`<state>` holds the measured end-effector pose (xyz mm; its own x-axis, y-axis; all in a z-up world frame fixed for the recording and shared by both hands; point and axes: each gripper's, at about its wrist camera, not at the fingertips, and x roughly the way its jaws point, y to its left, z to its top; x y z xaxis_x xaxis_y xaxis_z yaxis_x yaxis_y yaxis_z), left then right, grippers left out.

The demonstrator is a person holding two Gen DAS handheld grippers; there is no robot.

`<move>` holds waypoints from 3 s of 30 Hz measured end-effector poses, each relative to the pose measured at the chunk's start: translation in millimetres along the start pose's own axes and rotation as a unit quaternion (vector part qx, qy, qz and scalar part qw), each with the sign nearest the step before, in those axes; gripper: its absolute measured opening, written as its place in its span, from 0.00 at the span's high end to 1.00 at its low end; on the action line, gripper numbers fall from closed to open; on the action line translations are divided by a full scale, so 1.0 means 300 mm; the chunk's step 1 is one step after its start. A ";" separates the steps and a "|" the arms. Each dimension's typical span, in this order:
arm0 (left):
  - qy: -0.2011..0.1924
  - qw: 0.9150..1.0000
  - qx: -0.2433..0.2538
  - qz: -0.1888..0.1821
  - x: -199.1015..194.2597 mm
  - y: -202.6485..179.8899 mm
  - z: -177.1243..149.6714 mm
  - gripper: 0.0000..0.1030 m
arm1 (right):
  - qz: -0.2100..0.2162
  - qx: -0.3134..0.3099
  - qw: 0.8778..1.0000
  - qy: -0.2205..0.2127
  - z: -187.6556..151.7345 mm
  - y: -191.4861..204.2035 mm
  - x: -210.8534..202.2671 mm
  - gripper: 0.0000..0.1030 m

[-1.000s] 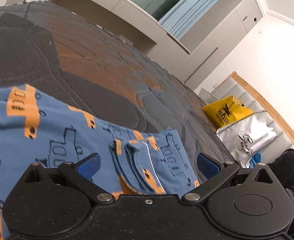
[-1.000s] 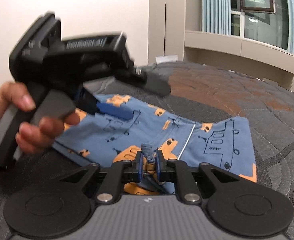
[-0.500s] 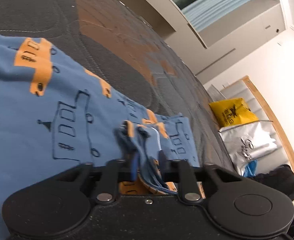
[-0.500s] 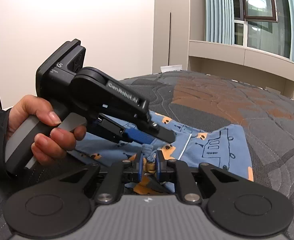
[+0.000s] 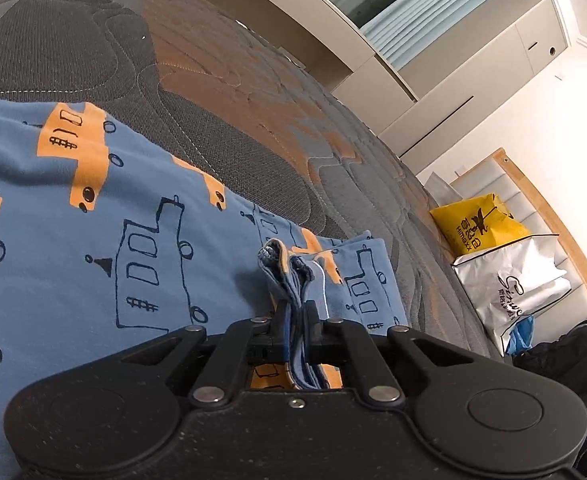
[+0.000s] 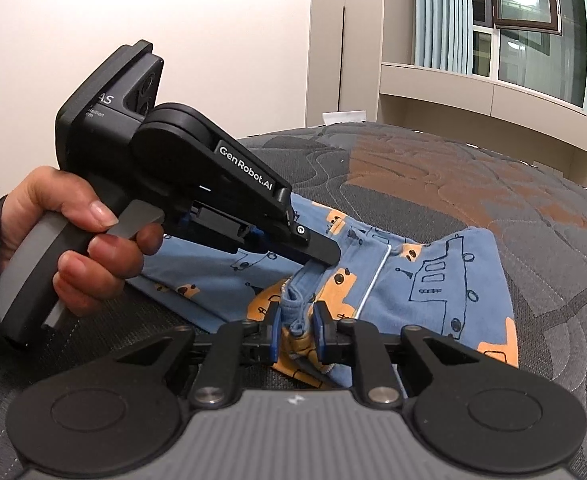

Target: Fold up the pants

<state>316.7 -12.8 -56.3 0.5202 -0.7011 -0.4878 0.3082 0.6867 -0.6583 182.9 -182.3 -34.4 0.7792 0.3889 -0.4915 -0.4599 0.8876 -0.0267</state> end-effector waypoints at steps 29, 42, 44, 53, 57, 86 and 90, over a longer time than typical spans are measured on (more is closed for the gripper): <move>-0.037 0.998 0.030 0.036 -0.112 -0.048 0.030 0.98 | -0.024 -0.028 0.999 -0.016 0.049 0.079 0.030 0.87; -0.067 0.994 0.020 0.089 -0.378 0.177 0.106 0.98 | 0.036 -0.078 0.996 -0.016 0.172 0.340 0.192 0.87; -0.064 0.994 0.010 0.087 -0.374 0.218 0.097 0.98 | 0.037 -0.082 0.996 -0.004 0.163 0.365 0.222 0.87; -0.094 0.990 0.006 0.100 -0.385 0.249 0.063 0.74 | 0.068 -0.071 0.995 0.011 0.147 0.347 0.243 0.44; -0.134 0.985 0.014 0.105 -0.441 0.241 0.056 0.65 | 0.062 -0.074 0.995 -0.012 0.139 0.321 0.178 0.24; -0.022 0.967 0.143 0.210 -0.295 0.017 -0.004 0.94 | -0.025 0.163 0.985 -0.050 0.030 -0.126 0.065 0.00; -0.042 0.964 0.151 0.213 -0.325 -0.006 -0.011 0.96 | -0.028 0.156 0.986 -0.053 0.029 -0.115 0.060 0.00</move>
<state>262.9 53.6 -9.6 0.7092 -0.3342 -0.6207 0.2647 0.9423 -0.2050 216.5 -203.7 -34.7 0.8477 0.3461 -0.4021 -0.2742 0.9346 0.2265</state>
